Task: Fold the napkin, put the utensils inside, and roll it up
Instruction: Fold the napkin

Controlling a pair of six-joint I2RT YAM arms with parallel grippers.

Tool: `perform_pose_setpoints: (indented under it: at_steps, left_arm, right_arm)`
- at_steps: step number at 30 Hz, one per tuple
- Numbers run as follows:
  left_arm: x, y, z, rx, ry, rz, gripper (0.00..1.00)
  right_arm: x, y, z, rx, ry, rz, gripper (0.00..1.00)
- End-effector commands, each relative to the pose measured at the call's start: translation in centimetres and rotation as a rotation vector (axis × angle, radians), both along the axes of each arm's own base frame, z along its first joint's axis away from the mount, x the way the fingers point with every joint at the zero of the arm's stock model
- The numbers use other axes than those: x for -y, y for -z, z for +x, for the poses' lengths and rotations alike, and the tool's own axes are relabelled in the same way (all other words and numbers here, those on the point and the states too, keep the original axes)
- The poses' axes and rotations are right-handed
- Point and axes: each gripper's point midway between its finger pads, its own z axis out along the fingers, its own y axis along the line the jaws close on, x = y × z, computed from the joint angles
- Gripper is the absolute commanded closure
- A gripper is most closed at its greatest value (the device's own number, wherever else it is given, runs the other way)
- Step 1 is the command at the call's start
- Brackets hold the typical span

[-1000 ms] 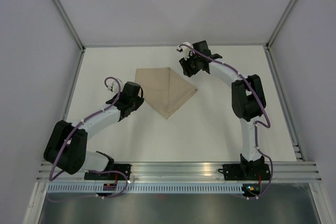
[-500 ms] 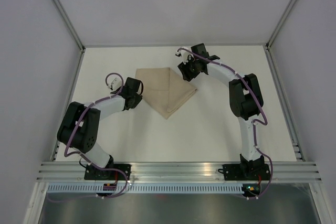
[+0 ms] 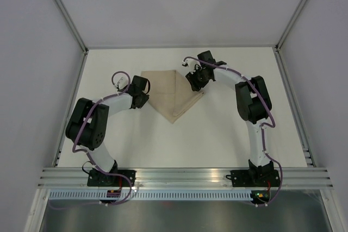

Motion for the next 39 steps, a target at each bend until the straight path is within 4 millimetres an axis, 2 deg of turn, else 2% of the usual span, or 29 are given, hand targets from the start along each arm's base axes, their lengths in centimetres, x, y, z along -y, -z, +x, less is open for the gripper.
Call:
perform_pose_setpoints:
  at_steps: [1, 3, 11, 15, 17, 25, 35, 39]
  left_arm:
    - [0.5, -0.5, 1.4, 0.008, 0.013, -0.012, 0.68]
    - [0.6, 0.0, 1.6, -0.004, 0.023, -0.013, 0.68]
    - [1.5, -0.1, 4.0, -0.014, 0.103, -0.012, 0.68]
    - [2.2, -0.4, 5.3, -0.008, 0.142, -0.017, 0.68]
    - [2.5, 0.1, 5.7, -0.021, 0.169, -0.019, 0.68]
    - [4.3, 0.2, 8.2, -0.013, 0.245, -0.046, 0.66]
    - [6.4, -0.1, 10.9, 0.012, 0.311, -0.092, 0.65]
    - [6.9, -0.1, 11.5, 0.020, 0.329, -0.097, 0.63]
  right_arm:
    - [1.3, 0.7, -1.7, -0.041, 0.013, -0.053, 0.48]
    - [1.7, 1.3, -2.7, -0.069, 0.015, -0.065, 0.49]
    - [2.5, 0.0, -5.8, -0.114, 0.015, -0.051, 0.51]
    - [2.7, -0.3, -8.2, -0.163, 0.008, -0.033, 0.52]
    - [2.6, -0.9, -9.1, -0.180, -0.002, -0.018, 0.52]
    - [2.5, -0.7, -13.3, -0.273, -0.021, 0.003, 0.54]
    - [2.1, -1.5, -16.3, -0.308, -0.030, 0.009, 0.54]
    - [2.3, -1.4, -16.5, -0.298, -0.018, -0.006, 0.55]
